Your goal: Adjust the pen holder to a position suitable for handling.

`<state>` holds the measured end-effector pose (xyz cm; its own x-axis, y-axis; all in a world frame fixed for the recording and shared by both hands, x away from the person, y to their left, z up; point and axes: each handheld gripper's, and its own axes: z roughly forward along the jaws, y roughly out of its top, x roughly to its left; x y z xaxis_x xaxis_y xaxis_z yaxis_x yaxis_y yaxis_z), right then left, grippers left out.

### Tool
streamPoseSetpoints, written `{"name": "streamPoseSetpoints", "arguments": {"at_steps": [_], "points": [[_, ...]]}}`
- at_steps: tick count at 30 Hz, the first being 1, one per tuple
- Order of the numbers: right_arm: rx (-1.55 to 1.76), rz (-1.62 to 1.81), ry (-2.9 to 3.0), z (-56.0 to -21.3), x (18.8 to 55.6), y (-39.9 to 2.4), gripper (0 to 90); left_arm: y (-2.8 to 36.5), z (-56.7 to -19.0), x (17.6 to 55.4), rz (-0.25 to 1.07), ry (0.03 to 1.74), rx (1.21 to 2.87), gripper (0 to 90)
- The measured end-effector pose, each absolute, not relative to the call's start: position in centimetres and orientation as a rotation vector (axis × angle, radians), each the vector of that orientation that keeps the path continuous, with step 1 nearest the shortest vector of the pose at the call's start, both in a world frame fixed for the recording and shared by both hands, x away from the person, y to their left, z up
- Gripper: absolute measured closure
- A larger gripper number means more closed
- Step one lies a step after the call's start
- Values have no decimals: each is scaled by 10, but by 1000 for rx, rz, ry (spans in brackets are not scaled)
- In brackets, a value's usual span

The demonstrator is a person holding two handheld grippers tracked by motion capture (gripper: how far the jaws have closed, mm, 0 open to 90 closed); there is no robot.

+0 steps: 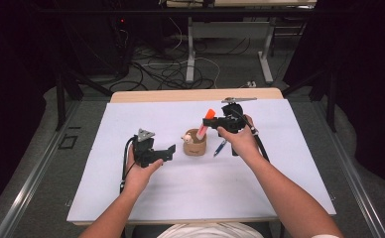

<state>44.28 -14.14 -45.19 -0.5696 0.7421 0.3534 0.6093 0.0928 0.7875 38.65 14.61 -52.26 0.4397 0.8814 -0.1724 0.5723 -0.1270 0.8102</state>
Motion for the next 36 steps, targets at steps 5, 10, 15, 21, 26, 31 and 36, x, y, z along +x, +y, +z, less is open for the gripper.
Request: {"name": "streamPoseSetpoints", "arguments": {"at_steps": [5, 10, 15, 21, 26, 31, 36], "points": [[1349, 1418, 2239, -458, 446, -133, 748, 146, -524, 387, 460, 1232, 1821, 3], [1320, 1353, 2252, -465, 448, -128, 748, 146, -524, 386, 456, 1230, 1833, 3], [1307, 1306, 2268, -470, 450, -123, 748, 145, -525, 386, 449, 1230, 1832, 3], [1290, 1260, 2294, -478, 451, -118, 748, 145, -526, 386, 443, 1231, 1842, 4], [1267, 1217, 2317, -485, 451, -114, 747, 144, -528, 386, 442, 1234, 1835, 5], [1231, 1171, 2335, -489, 449, -109, 747, 144, -528, 386, 441, 1232, 1838, 6], [1213, 1147, 2349, -491, 448, -105, 746, 144, -527, 386, 436, 1239, 1839, 6]]}}
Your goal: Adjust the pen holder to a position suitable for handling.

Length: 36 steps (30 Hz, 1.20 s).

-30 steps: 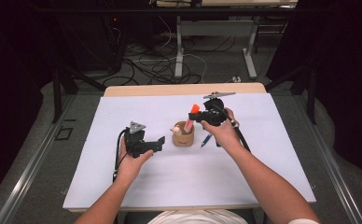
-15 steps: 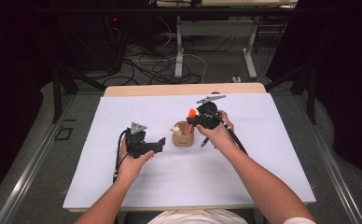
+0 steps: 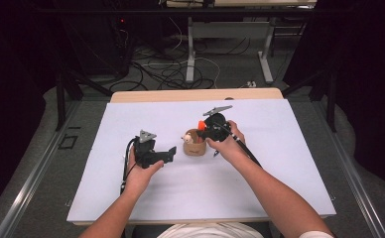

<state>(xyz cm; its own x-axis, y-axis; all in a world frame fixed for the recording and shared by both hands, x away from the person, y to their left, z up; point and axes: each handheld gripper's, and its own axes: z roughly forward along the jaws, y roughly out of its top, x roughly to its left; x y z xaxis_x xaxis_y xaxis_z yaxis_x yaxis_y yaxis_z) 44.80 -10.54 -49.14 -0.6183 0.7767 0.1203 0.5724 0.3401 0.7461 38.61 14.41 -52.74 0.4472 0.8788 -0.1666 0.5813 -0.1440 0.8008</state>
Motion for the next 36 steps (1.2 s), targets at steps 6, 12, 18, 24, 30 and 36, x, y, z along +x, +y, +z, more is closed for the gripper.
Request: {"name": "streamPoseSetpoints", "arguments": {"at_steps": [6, 12, 18, 24, 30, 36], "points": [[1211, 1161, 2343, -492, 448, -105, 734, 144, -528, 386, 440, 1240, 1832, 6], [1204, 1162, 2328, -488, 447, -107, 639, 145, -528, 386, 445, 1238, 1842, 6], [1205, 1176, 2306, -486, 447, -108, 565, 145, -528, 386, 446, 1238, 1841, 6], [1212, 1201, 2285, -485, 448, -111, 478, 145, -528, 386, 441, 1239, 1834, 6], [1240, 1212, 2282, -484, 449, -113, 431, 145, -528, 386, 440, 1235, 1829, 11], [1237, 1229, 2278, -481, 448, -115, 404, 145, -528, 386, 438, 1234, 1831, 12]]}}
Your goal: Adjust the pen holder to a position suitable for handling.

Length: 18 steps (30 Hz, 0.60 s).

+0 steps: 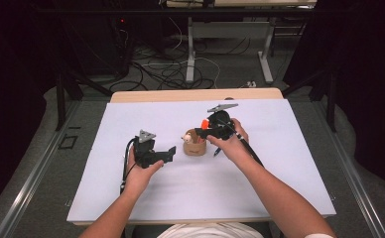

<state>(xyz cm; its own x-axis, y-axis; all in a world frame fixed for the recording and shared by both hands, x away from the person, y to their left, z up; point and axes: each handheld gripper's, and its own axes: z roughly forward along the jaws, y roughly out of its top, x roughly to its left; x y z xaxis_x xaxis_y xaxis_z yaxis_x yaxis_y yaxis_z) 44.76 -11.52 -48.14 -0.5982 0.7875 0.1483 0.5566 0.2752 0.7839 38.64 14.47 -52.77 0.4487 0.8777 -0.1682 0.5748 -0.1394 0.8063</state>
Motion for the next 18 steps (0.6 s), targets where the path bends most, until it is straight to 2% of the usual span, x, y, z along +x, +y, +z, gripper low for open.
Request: {"name": "streamPoseSetpoints", "arguments": {"at_steps": [18], "points": [[1214, 1302, 2243, -465, 431, -142, 338, 148, -527, 387, 438, 1239, 1826, 22]]}}
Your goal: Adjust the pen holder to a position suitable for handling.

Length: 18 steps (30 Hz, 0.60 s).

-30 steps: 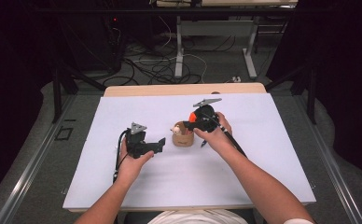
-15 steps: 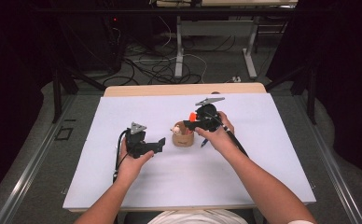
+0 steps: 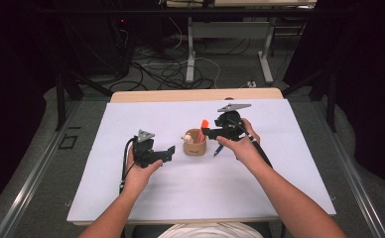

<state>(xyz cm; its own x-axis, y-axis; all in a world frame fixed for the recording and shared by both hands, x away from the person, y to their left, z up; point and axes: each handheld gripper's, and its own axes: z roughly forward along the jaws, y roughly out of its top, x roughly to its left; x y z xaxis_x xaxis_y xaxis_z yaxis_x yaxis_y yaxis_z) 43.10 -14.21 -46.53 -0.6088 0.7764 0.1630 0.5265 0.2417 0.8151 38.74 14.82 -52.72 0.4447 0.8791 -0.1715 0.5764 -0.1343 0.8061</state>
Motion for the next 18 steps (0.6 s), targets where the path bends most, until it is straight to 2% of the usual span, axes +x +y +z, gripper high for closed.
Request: {"name": "streamPoseSetpoints", "arguments": {"at_steps": [9, 18], "points": [[1209, 1318, 2205, -460, 419, -167, 298, 152, -525, 388, 429, 1251, 1810, 32], [1207, 1333, 2165, -465, 406, -187, 187, 161, -518, 390, 438, 1258, 1788, 33]]}}
